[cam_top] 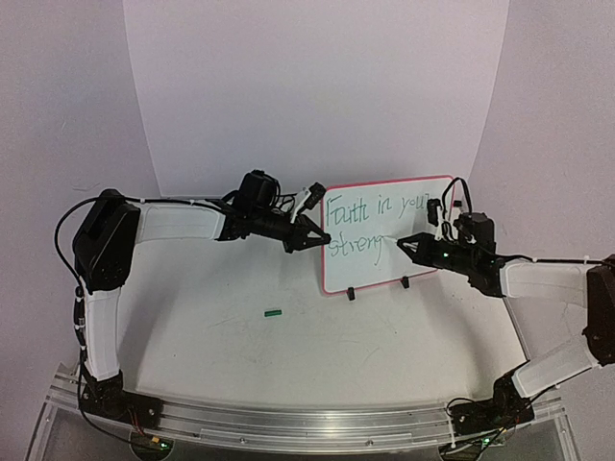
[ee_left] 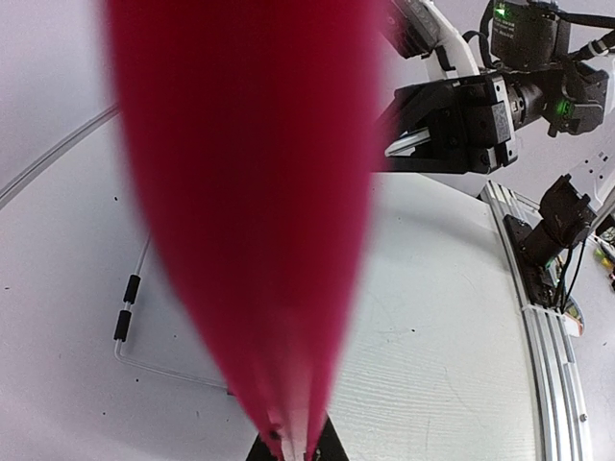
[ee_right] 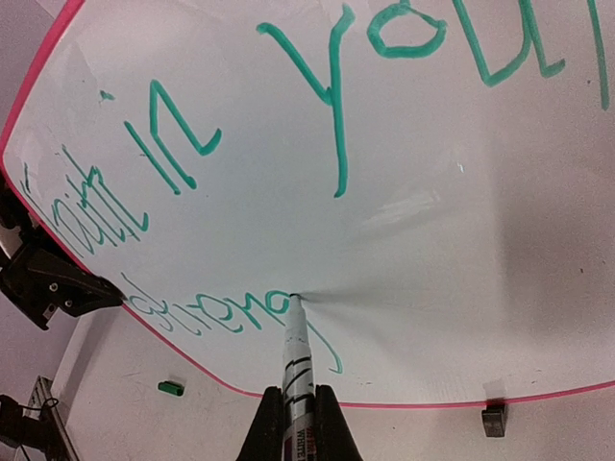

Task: Write a sentence on the whiteboard

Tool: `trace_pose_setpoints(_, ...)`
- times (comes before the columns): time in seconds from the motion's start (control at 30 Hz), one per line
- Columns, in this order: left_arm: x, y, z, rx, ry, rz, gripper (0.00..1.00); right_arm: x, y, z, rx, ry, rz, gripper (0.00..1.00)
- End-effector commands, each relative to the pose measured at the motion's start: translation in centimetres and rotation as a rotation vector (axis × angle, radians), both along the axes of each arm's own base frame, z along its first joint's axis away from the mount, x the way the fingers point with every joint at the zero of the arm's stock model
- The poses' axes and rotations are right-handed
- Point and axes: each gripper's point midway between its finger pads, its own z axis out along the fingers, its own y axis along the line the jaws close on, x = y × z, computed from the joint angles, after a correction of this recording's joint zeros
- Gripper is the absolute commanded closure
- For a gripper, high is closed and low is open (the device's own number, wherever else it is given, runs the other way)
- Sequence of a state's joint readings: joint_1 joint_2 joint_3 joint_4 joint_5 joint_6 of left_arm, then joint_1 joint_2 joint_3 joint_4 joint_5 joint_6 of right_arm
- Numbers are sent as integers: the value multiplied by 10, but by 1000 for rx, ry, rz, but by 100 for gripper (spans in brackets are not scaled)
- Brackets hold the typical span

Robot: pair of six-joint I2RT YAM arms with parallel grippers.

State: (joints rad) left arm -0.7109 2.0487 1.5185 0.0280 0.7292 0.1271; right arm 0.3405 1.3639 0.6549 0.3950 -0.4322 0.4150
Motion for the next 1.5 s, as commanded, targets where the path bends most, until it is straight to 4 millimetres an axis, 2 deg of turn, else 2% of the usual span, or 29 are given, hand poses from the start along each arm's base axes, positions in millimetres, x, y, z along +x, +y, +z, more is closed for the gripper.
trace_pose_setpoints(0.0, -47, 10, -72, 213, 238, -53, 100, 15, -8, 13, -8, -44, -59, 100)
trace_pose_setpoints(0.2, -47, 10, -72, 212, 238, -54, 100, 12, -25, 20, -18, -71, -155, 100)
trace_pose_setpoints(0.33, -47, 9, -72, 212, 238, -54, 100, 10, -31, 24, -18, -82, -178, 100)
trace_pose_setpoints(0.53, -47, 10, -72, 212, 239, -55, 100, 6, -21, 23, -9, -76, -117, 100)
trace_pose_setpoints(0.73, -47, 9, -71, 211, 236, -54, 100, -4, -10, 39, 27, -107, -36, 100)
trace_pose_setpoints(0.87, -47, 9, -71, 211, 236, -54, 100, 1, -9, 43, 28, -113, -44, 100)
trace_pose_setpoints(1.13, -48, 9, -71, 211, 236, -56, 100, 13, -13, 31, 4, -86, -85, 100)
trace_pose_setpoints(1.47, -48, 9, -71, 212, 235, -57, 100, 12, -12, 17, -5, -55, -82, 100)
